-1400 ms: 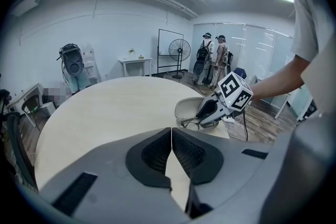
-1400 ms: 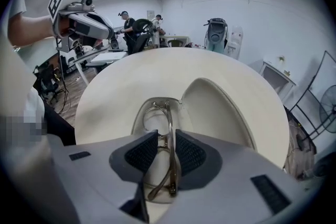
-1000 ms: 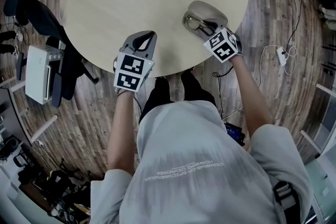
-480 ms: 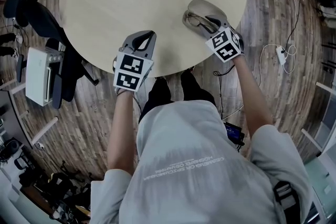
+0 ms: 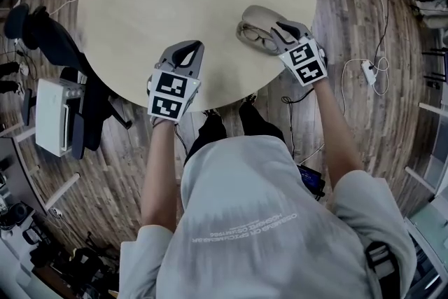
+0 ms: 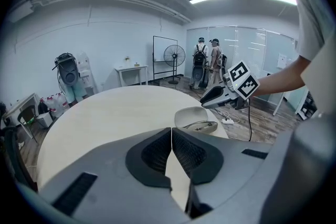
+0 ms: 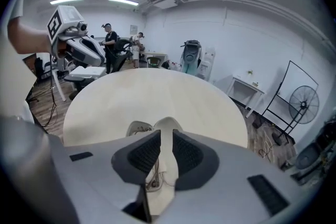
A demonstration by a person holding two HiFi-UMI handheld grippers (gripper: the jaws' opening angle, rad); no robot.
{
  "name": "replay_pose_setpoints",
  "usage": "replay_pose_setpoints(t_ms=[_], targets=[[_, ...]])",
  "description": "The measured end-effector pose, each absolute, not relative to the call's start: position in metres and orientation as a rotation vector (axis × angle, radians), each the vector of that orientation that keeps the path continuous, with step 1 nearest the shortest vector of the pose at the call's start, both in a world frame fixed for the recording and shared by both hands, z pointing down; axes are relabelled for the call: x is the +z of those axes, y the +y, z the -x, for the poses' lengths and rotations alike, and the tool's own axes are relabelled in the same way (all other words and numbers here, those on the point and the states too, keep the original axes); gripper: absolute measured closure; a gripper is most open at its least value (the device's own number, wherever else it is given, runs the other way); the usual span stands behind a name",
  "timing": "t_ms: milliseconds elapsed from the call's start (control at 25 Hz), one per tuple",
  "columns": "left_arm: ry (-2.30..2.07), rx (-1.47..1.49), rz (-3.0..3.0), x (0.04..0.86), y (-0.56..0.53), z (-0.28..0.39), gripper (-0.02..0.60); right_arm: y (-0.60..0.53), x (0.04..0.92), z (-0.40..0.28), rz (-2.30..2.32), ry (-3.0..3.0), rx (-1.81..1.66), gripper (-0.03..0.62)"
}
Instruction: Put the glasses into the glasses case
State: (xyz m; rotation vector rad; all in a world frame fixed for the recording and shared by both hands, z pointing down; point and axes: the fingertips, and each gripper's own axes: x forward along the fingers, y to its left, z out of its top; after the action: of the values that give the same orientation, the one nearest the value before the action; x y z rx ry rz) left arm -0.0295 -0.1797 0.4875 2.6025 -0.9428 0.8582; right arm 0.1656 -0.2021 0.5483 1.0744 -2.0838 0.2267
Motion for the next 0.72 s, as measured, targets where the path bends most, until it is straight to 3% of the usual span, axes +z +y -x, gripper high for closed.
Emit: replay_pose_setpoints(t_ms=[200,720], targets=[[-0.942,0.814,-2.69,0.46,-0.197,0.025,0.566,-0.206,0.5,-0.182,-1.243,-2.066,0.192,0.582],[-1.011,0.604,-2.936,0.357,-0.239,0.011,0.566,-0.195,0.369,-0.199,-1.544,-2.13,0.056,0.592]])
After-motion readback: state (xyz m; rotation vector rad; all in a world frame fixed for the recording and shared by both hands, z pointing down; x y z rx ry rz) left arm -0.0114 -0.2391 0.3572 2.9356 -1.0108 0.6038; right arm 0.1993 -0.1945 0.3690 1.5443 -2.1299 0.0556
